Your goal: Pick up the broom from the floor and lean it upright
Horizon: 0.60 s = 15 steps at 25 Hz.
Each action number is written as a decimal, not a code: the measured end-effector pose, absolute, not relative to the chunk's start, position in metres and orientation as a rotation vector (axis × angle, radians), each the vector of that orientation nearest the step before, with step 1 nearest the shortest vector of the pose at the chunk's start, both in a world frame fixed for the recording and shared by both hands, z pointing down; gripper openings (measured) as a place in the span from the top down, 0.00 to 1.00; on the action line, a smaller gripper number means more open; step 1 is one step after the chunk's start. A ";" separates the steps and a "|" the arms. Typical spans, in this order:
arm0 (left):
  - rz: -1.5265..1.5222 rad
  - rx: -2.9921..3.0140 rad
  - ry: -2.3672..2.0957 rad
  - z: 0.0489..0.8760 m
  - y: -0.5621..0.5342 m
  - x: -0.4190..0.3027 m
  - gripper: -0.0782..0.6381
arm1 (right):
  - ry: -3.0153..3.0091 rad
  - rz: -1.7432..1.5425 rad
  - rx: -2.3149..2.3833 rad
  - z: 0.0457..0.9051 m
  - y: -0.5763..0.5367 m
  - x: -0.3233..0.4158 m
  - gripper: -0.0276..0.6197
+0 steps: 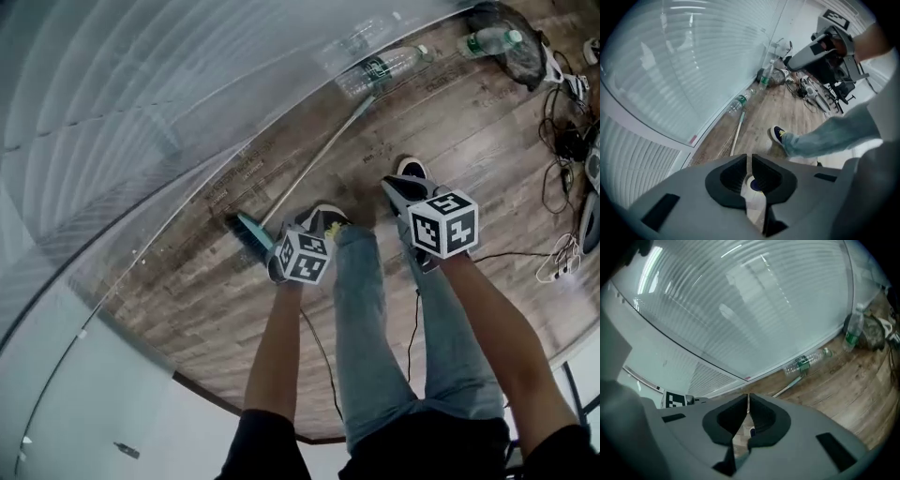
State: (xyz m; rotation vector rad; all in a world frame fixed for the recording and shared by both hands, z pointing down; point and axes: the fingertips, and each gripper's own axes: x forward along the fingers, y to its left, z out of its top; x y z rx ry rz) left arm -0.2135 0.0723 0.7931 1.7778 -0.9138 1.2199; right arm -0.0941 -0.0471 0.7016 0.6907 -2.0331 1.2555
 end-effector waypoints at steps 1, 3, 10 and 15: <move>1.260 1.792 -0.897 0.819 0.077 -0.219 0.86 | -2.019 1.272 0.692 0.732 -0.043 -0.099 0.92; 1.325 1.815 -0.881 0.869 0.085 -0.229 0.86 | -2.025 1.236 0.657 0.785 -0.039 -0.109 0.92; 1.465 1.857 -0.944 1.012 0.096 -0.264 0.86 | -2.028 1.220 0.343 0.948 -0.050 -0.129 0.92; 1.416 1.898 -0.921 1.104 0.078 -0.271 0.74 | -2.069 1.161 0.236 1.040 -0.078 -0.127 0.92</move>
